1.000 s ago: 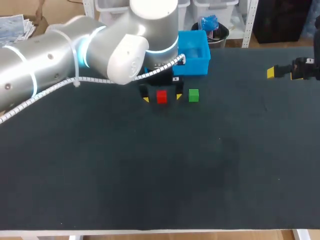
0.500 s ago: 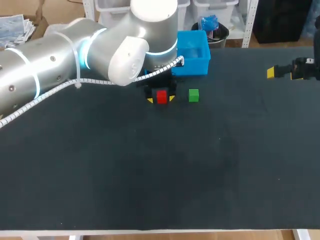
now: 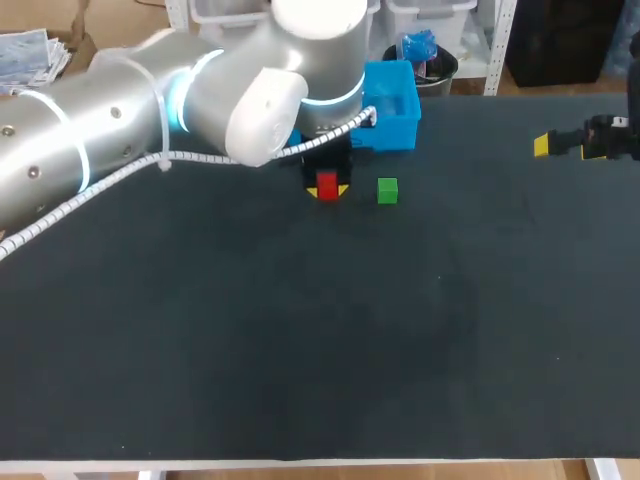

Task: Use the left arm to pick the red cube and place it into the blue plastic box first, then use the right arm to grasp the green cube and put it into the same blue plastic box after the first action is fully finished.

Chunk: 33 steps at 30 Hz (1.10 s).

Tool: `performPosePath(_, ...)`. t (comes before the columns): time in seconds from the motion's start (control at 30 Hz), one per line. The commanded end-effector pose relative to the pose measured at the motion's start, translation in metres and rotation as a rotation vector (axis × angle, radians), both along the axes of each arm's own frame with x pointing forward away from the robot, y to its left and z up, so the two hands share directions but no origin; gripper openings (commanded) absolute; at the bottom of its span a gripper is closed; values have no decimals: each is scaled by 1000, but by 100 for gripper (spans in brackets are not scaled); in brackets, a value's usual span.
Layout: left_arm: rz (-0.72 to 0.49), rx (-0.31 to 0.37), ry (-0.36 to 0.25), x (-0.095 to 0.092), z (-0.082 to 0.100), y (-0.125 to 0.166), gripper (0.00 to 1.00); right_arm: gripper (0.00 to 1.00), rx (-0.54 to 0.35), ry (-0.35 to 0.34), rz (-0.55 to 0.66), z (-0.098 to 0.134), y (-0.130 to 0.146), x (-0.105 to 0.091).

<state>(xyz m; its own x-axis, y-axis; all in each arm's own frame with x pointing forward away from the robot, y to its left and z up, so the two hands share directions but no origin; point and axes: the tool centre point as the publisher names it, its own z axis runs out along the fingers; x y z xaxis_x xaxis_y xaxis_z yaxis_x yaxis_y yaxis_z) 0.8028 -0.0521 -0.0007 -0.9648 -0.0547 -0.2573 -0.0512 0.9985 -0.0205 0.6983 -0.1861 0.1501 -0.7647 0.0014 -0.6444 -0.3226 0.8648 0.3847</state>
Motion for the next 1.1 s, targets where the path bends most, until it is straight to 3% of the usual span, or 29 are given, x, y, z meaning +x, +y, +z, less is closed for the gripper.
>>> performPosePath(0.03,-1,7,-21,-4,24,1,0,100,-2,1,-1,0,0,1)
performPosePath(0.27,-17,-4,-110,-1,86,10,0,100,-2,1,-1,0,0,1)
performPosePath(0.47,-46,-16,-149,2,124,21,0,100,-2,1,-1,0,0,1)
performPosePath(0.77,-119,-39,-173,7,149,43,0,100,-2,1,-1,0,0,1)
performPosePath(1.1,-206,-64,-205,21,156,52,0,100,-2,1,-1,0,0,1)
